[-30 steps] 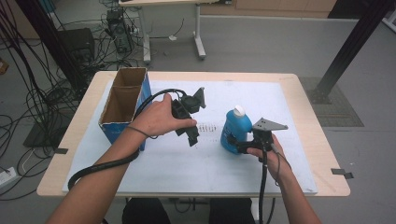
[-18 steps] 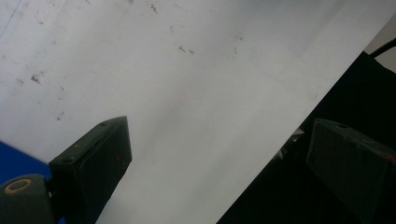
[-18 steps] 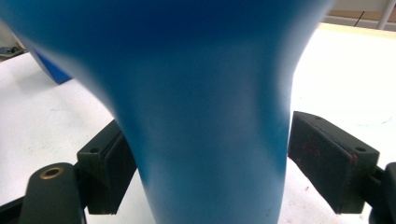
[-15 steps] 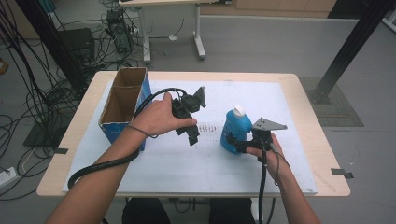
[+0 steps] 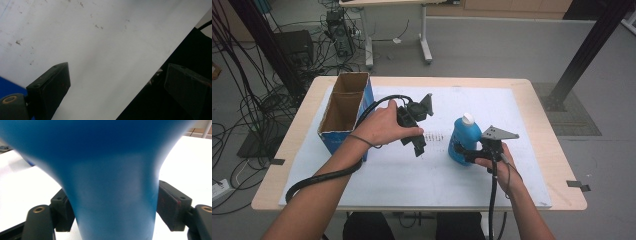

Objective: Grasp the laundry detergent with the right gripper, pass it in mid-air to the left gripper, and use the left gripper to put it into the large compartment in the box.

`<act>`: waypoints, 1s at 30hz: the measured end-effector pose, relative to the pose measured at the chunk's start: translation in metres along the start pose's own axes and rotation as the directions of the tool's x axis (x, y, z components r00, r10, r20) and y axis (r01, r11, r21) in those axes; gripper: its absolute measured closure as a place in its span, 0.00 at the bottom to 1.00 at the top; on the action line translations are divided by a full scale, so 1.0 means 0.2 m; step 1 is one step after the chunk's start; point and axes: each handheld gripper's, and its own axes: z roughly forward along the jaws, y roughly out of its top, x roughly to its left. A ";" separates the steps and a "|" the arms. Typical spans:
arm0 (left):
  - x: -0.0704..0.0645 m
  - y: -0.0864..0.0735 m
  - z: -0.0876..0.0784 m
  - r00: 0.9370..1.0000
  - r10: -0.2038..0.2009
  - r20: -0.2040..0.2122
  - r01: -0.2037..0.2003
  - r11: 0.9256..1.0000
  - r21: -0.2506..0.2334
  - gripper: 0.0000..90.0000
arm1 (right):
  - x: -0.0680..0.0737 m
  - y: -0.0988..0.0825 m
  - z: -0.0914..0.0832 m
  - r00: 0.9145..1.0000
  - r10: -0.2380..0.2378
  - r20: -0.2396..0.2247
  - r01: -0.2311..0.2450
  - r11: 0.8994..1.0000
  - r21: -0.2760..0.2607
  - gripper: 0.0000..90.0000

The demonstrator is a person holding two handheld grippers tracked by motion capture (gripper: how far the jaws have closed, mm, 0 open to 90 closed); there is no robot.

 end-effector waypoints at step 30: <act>0.00 -0.01 0.00 1.000 -0.003 -0.001 0.003 1.000 0.003 0.08 | 0.01 -0.02 0.00 0.998 -0.067 0.001 0.067 0.997 -0.026 0.47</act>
